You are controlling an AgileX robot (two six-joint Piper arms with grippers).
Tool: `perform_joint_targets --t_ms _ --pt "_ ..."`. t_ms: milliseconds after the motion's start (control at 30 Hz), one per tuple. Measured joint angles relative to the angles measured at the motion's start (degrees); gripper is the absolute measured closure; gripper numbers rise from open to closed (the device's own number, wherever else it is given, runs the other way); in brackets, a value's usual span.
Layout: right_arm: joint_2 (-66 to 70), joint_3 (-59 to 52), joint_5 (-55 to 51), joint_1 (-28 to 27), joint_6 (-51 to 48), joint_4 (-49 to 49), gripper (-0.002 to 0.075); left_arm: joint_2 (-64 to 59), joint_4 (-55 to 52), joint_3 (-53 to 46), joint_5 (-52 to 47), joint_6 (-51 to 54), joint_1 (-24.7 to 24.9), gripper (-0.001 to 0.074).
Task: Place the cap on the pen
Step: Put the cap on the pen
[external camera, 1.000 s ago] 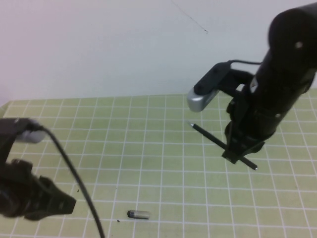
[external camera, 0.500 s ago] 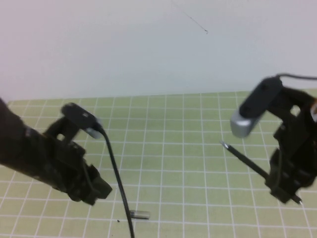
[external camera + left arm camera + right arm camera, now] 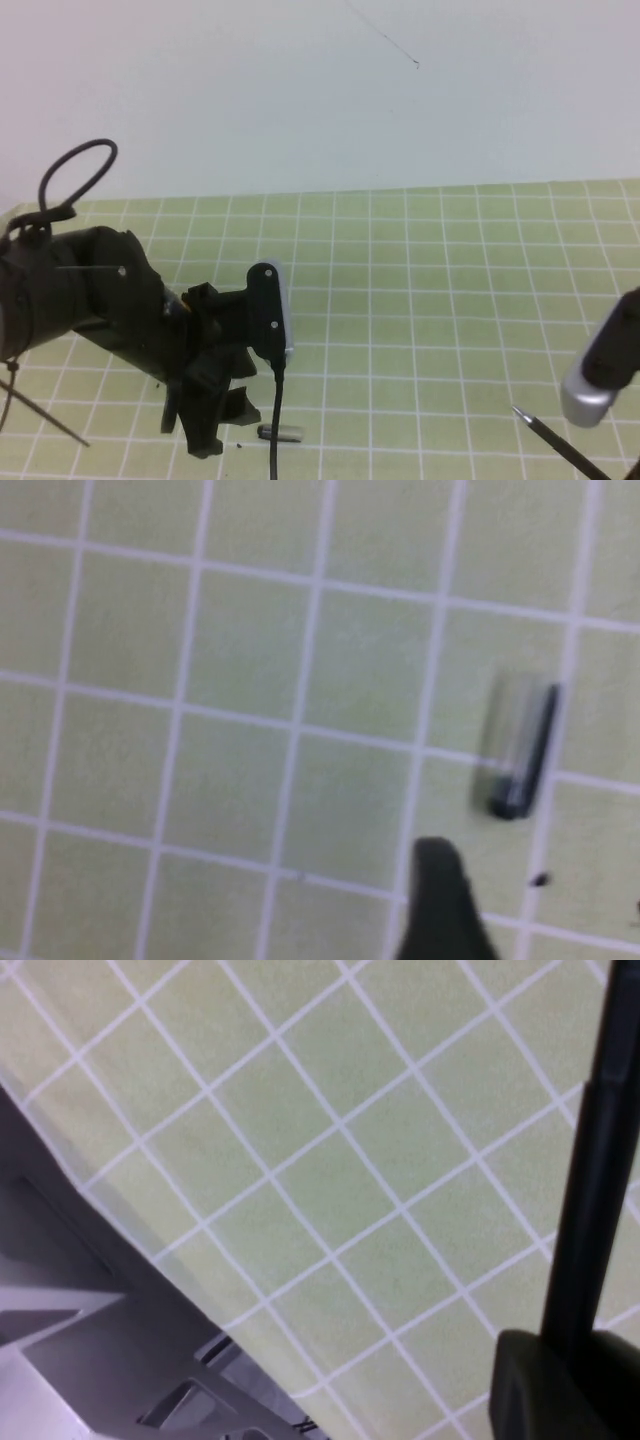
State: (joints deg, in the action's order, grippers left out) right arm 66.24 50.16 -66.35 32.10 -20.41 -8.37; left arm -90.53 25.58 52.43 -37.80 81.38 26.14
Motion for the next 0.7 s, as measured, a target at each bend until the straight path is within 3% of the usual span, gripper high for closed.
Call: perform_joint_targets --t_ms 100,300,700 --pt "-2.13 -0.03 -1.81 0.00 1.88 -0.82 0.0729 -1.82 -0.53 0.00 2.66 -0.75 0.14 0.0247" --pt "-6.13 -0.03 -1.71 0.00 2.04 -3.06 0.0729 -5.36 -1.38 0.00 8.45 -10.09 2.98 0.0290" --pt "-7.34 -0.03 -1.87 0.00 2.49 -4.24 0.0729 -10.46 -15.68 0.61 5.47 -25.97 4.60 0.0294"
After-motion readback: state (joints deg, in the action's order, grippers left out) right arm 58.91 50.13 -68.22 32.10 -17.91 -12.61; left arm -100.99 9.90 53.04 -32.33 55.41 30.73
